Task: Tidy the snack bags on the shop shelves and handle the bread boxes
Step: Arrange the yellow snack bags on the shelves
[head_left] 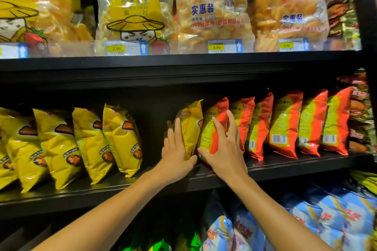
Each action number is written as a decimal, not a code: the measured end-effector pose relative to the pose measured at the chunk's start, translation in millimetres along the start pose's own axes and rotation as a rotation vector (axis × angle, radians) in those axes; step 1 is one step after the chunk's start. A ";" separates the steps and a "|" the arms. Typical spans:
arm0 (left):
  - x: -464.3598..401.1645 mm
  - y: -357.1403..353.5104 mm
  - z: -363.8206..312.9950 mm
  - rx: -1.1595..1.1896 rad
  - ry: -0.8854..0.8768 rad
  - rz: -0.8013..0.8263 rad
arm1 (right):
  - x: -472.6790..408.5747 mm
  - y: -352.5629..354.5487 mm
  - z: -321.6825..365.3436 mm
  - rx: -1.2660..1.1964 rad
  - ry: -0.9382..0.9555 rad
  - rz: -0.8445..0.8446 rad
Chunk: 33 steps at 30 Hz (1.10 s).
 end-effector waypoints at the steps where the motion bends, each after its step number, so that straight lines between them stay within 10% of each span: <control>1: 2.4 2.7 -0.9 0.002 -0.010 -0.002 | -0.1 0.5 -0.3 -0.015 0.005 -0.009; 9: 70.0 83.8 33.0 -0.209 -0.237 -0.103 | 14.3 24.8 32.9 -0.191 0.237 -0.132; 13: 122.8 131.3 89.0 -0.453 -0.289 -0.209 | 41.8 -1.7 113.6 -0.277 0.490 0.083; 20: 191.2 147.3 159.0 -0.647 -0.250 -0.205 | 41.6 -113.4 173.8 -0.349 -0.017 0.603; 33: 217.6 136.3 173.0 -0.608 -0.119 -0.253 | 42.3 -107.3 172.6 -0.172 0.003 0.436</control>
Point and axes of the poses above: each hand's wrist, its own x-axis away from the middle knuckle, its own y-axis out of the back of the hand, z = x × y, the point moved 5 cm from there along -x, towards the middle knuckle, and after that the axes turned 6 degrees about -y, right-handed, at the moved point
